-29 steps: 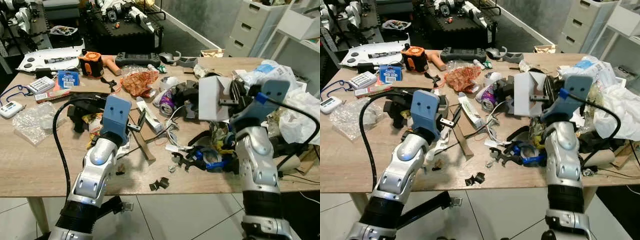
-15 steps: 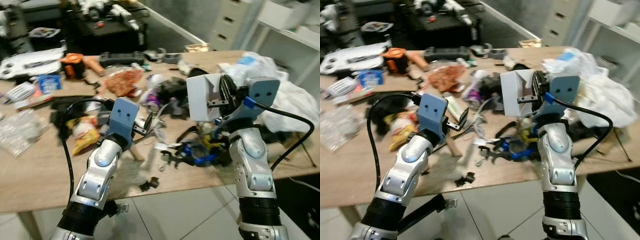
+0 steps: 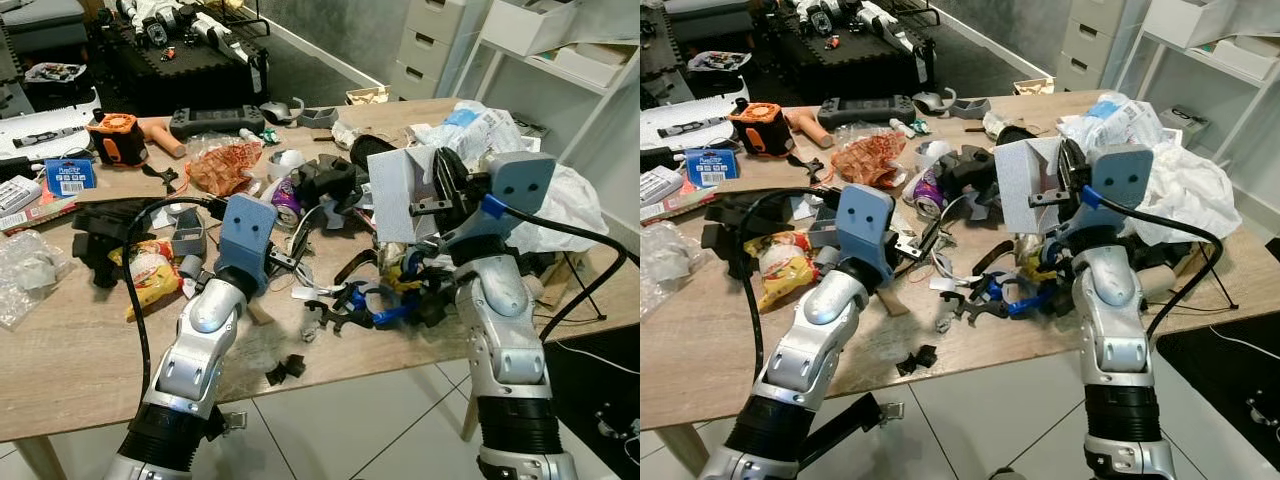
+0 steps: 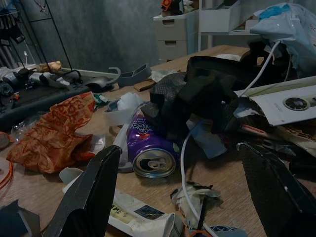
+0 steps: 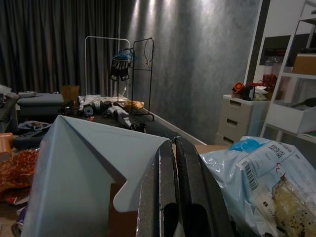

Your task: Picking trash to rubbish bin

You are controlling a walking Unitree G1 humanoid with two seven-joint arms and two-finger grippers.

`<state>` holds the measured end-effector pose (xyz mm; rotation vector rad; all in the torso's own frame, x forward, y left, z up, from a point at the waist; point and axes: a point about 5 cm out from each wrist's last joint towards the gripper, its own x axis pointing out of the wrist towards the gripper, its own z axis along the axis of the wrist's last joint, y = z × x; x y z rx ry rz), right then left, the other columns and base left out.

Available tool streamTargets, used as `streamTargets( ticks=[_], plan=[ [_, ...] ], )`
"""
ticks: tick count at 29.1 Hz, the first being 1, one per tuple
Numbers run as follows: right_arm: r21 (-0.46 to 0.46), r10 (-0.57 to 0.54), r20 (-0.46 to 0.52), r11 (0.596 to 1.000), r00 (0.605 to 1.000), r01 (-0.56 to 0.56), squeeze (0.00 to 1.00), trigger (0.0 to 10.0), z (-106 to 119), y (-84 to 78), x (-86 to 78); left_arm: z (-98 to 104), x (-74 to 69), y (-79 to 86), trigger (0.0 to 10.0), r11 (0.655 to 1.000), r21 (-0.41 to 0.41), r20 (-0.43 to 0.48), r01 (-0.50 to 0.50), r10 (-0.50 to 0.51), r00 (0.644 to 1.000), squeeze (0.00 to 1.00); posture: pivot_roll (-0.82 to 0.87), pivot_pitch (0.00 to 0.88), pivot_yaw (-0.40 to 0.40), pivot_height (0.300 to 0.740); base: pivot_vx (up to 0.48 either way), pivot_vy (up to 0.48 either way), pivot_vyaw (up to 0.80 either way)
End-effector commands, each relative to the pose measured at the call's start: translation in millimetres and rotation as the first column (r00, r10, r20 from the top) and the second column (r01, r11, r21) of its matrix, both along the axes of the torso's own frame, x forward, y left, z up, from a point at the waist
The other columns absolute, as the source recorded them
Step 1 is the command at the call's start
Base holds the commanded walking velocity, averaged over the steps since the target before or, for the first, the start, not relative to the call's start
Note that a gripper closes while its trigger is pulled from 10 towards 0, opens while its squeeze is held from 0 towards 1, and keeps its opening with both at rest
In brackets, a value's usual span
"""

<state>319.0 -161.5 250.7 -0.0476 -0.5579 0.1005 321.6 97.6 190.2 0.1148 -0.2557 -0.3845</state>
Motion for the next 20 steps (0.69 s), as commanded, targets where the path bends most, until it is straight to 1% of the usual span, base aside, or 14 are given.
streamTargets(
  ticks=[1,20],
  plan=[
    [0.007,0.0,0.012,1.0,1.0,0.0,0.0,10.0,2.6,-0.8,-3.6,-2.6,-1.6,-0.6,10.0,1.0,-0.015,-0.018,0.005,-0.005,1.0,0.0,-0.04,0.145,-0.003,0.74,-0.296,0.0,0.0],
    [0.01,0.002,-0.002,1.0,1.0,-0.002,0.0,10.0,-0.3,0.4,-4.3,-2.7,-2.0,-2.5,10.0,1.0,-0.011,-0.025,0.02,-0.021,0.999,0.0,-0.04,0.147,-0.001,0.74,-0.306,0.0,0.0]
  ],
)
